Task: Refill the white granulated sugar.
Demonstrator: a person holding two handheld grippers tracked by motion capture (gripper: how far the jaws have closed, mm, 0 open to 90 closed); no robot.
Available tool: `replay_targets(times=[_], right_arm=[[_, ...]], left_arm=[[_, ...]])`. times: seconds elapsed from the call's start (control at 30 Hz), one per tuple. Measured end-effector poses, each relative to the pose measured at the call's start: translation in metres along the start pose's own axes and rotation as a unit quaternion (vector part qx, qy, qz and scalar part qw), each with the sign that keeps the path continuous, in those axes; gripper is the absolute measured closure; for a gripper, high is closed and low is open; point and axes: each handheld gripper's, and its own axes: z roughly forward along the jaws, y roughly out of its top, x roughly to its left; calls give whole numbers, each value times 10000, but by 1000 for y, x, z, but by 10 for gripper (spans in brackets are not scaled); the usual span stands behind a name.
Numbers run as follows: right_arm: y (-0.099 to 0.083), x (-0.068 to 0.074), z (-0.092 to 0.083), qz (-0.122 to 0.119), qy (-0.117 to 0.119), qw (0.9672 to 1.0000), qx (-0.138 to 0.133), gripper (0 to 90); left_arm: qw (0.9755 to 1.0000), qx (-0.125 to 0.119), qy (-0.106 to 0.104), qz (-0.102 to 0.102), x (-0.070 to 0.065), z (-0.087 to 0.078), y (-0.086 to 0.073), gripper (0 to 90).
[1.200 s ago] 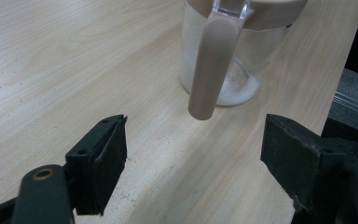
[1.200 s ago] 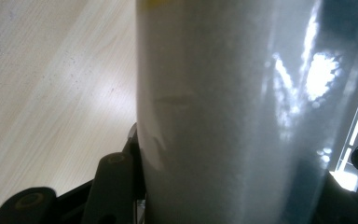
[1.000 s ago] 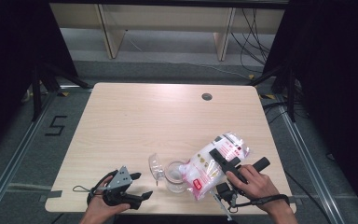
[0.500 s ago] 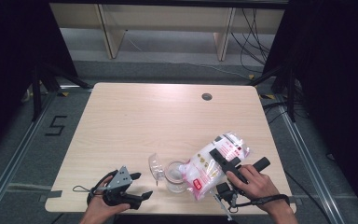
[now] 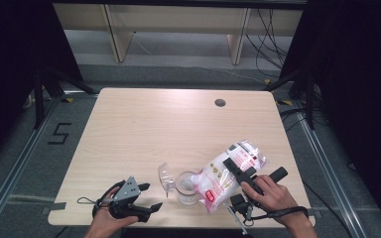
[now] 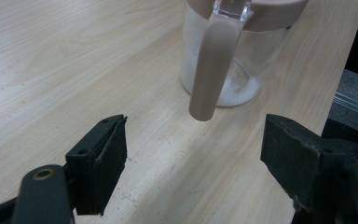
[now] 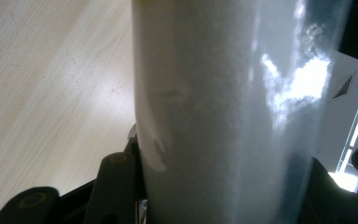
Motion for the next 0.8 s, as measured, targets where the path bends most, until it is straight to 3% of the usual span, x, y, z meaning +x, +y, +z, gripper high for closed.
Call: replay_targets(times=[0.1, 0.13, 0.2, 0.23, 0.3, 0.37, 0.4, 0.47, 0.5, 0.53, 0.63, 0.8], right_arm=[[0, 0, 0, 3, -3, 10000, 7, 568], [1, 1, -1, 116, -9, 9999, 32, 568], [0, -1, 0, 8, -2, 10000, -1, 569], [1, 1, -1, 113, -7, 9999, 23, 569], [0, 0, 0, -2, -1, 10000, -11, 570], [1, 1, 0, 110, -2, 9999, 15, 571], [1, 1, 0, 111, 1, 9999, 9, 571], [2, 0, 0, 81, 20, 10000, -4, 572], [1, -2, 1, -134, 1, 9999, -54, 573], [2, -1, 0, -66, 10, 10000, -40, 574], [2, -1, 0, -66, 8, 10000, -47, 576], [1, -1, 0, -67, 5, 10000, -44, 577]], left_arm=[[10000, 1, -4, -5, 0, 0, 0, 221], [10000, 1, -4, -5, 0, 0, 0, 222], [10000, -23, -20, -25, -1, 0, 0, 222], [10000, -18, -20, -26, -1, 0, 0, 222], [9999, 85, 33, 93, 1, 0, 0, 222], [9999, 80, 30, 88, 1, 0, 0, 222], [10000, -26, 2, -18, -1, 1, 0, 222], [10000, -47, -37, -55, -1, 1, 0, 222], [10000, -47, -33, -58, -1, 1, 0, 222], [9999, 91, 28, 95, 2, 0, 0, 222], [10000, -60, -20, -61, -1, 2, -1, 222], [10000, -26, -28, -23, -1, 1, 0, 222]])
